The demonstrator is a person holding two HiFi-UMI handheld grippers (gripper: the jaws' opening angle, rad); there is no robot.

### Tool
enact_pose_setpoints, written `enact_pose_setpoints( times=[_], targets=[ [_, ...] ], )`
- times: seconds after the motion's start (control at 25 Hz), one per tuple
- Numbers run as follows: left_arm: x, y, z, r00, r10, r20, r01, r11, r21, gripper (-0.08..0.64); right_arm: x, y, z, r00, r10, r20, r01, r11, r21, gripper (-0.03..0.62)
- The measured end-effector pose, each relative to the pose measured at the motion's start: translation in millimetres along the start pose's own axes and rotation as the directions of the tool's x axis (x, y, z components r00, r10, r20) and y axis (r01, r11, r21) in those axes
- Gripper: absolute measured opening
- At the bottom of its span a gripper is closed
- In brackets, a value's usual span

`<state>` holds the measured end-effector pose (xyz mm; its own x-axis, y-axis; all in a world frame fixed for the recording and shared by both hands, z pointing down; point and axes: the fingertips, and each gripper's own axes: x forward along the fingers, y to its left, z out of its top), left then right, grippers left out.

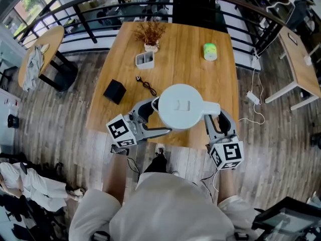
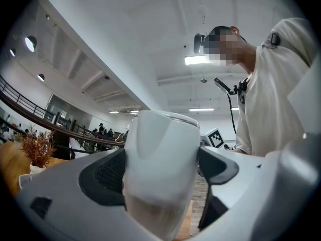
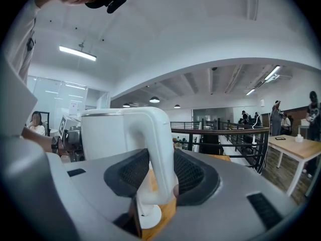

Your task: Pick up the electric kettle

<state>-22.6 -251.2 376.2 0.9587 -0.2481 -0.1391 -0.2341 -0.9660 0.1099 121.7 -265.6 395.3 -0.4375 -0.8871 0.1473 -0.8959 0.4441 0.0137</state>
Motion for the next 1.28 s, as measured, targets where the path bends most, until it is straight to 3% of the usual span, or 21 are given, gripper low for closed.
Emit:
enact_pose_setpoints(
  times=[1.28],
  targets=[
    [-3, -70, 56, 0.999, 0.028, 0.045, -0.029, 0.999, 0.027, 0.451, -64, 22, 50, 0.999, -0.015, 0.045, 0.017, 0.998, -0.053, 0.149]
  ],
)
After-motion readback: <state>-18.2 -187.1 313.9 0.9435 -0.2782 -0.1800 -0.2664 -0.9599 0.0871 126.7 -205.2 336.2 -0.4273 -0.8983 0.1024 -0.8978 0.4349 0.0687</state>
